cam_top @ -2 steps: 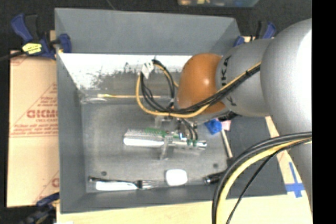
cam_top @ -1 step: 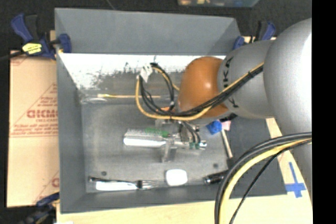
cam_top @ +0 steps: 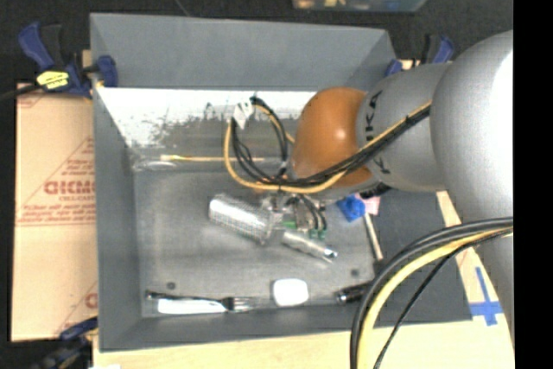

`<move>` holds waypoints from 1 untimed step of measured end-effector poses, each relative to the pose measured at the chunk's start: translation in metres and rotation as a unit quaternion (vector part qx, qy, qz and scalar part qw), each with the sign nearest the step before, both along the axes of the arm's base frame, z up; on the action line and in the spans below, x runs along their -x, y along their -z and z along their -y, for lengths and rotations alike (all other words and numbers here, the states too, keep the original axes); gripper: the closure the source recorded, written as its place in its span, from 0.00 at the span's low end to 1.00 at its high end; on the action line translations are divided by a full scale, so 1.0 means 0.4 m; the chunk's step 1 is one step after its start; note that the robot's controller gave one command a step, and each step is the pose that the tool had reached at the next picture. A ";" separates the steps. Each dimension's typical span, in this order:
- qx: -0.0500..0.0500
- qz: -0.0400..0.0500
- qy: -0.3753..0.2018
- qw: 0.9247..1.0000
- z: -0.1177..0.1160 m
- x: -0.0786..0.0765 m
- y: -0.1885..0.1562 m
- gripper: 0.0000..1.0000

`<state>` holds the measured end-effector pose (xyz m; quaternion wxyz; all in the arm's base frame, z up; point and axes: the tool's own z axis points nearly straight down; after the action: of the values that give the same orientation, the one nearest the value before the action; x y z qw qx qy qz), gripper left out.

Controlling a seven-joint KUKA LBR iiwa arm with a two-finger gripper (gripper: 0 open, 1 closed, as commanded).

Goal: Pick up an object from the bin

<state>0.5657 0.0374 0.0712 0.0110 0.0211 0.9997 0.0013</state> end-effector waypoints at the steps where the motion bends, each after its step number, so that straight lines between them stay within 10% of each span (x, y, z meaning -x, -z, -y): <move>1: 0.000 0.000 0.000 1.000 0.000 0.000 0.000 1.00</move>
Offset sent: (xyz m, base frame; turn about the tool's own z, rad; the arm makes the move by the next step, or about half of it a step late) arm 0.0000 -0.0001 0.0579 0.0000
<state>0.5657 0.0374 0.0712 0.0110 0.0211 0.9997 0.0013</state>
